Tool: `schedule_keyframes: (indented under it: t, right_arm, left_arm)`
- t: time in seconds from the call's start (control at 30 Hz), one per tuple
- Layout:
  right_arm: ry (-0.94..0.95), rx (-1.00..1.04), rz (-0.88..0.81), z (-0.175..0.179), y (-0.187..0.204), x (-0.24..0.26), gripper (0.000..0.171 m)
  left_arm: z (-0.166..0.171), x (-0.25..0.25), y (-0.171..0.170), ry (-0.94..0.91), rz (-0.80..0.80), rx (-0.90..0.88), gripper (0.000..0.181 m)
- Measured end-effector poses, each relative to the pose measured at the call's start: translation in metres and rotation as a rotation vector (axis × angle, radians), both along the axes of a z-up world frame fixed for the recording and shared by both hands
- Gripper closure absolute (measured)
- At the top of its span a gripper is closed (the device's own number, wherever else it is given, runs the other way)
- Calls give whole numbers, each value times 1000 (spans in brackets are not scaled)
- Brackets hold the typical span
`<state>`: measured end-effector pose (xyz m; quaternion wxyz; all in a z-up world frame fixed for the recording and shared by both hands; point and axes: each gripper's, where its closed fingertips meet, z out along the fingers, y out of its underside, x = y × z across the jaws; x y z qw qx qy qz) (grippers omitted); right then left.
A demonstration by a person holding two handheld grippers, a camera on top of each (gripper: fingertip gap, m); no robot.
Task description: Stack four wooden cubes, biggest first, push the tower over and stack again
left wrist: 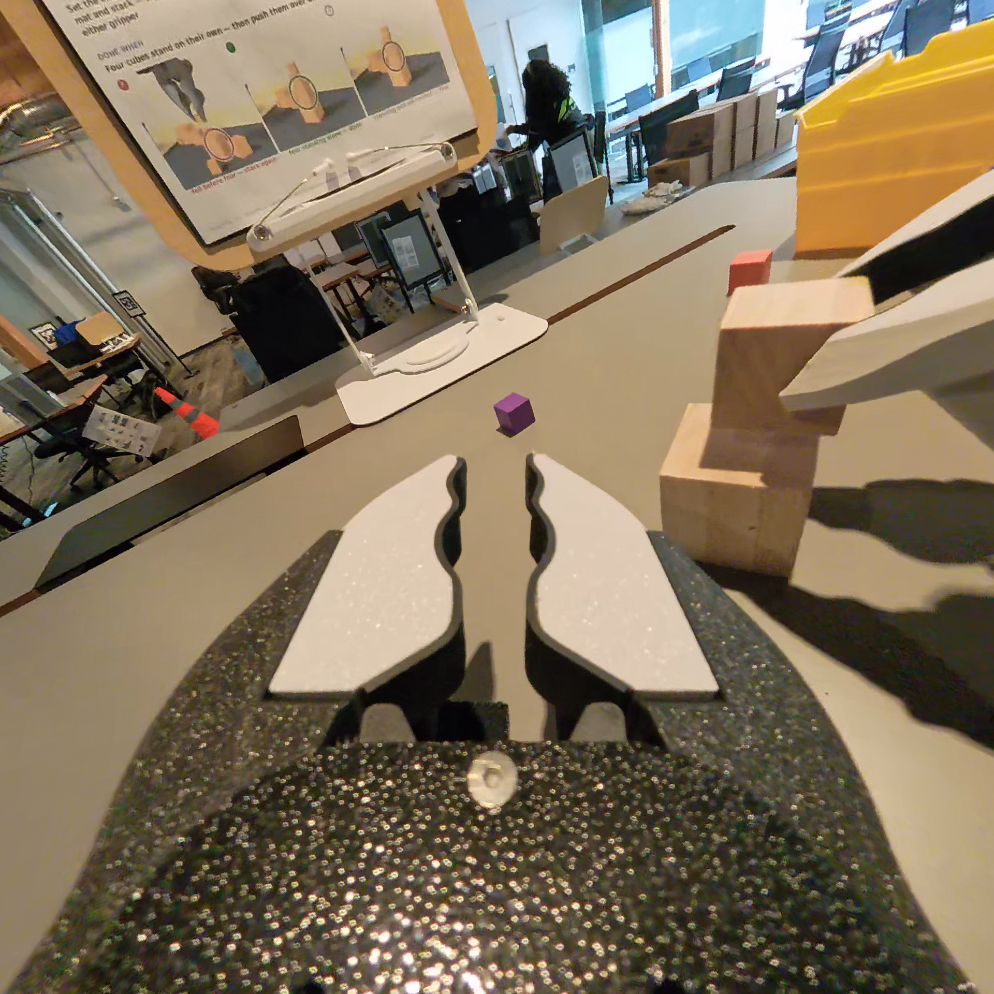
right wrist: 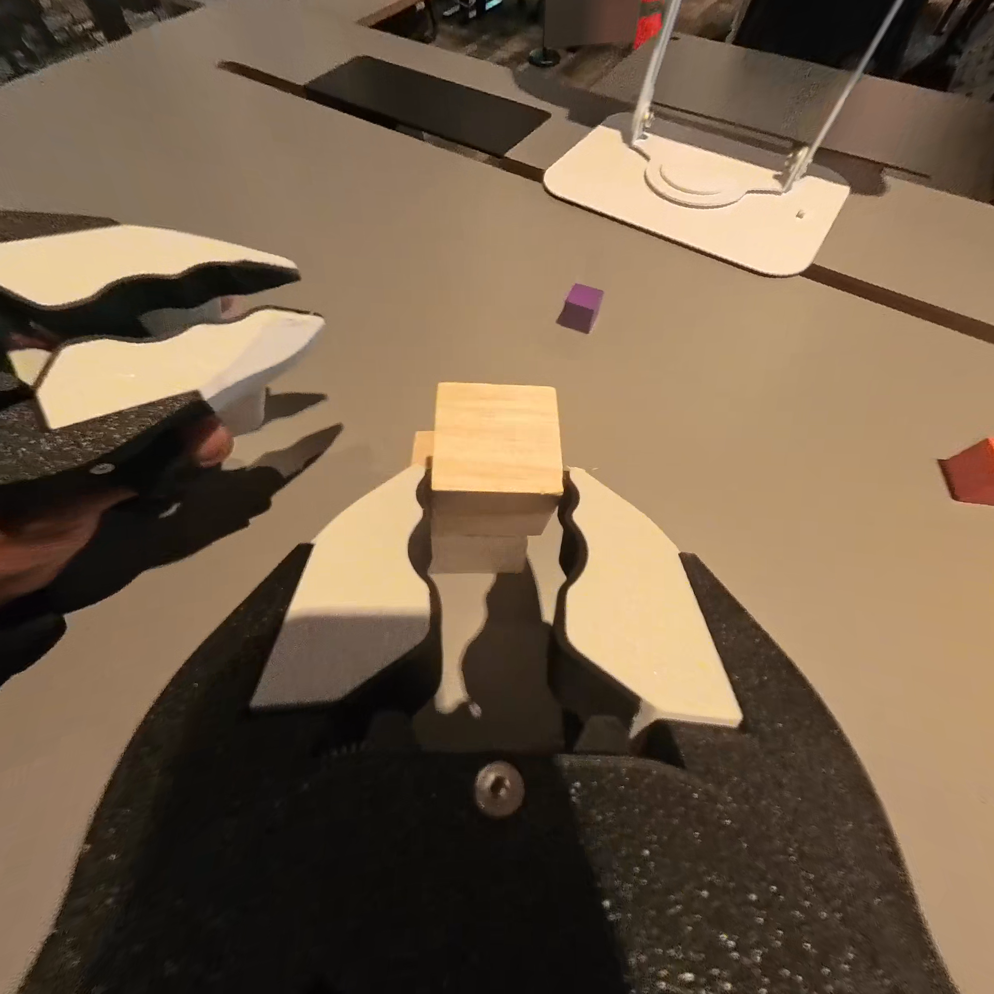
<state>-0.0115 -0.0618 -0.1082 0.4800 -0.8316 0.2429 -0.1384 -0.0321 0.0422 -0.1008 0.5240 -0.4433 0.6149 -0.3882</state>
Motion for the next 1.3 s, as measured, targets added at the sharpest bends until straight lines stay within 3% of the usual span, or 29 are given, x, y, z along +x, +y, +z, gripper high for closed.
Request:
schedule_keyframes:
  t: [0.33, 1.3]
  right_arm:
    - [-6, -43, -46, -10, 10, -5, 121]
    - [-49, -3, -67, -8, 17, -5, 127]
  left_arm:
    - [-4, -6, 3, 37, 15, -22, 163]
    - [-5, -15, -2, 53, -35, -40, 163]
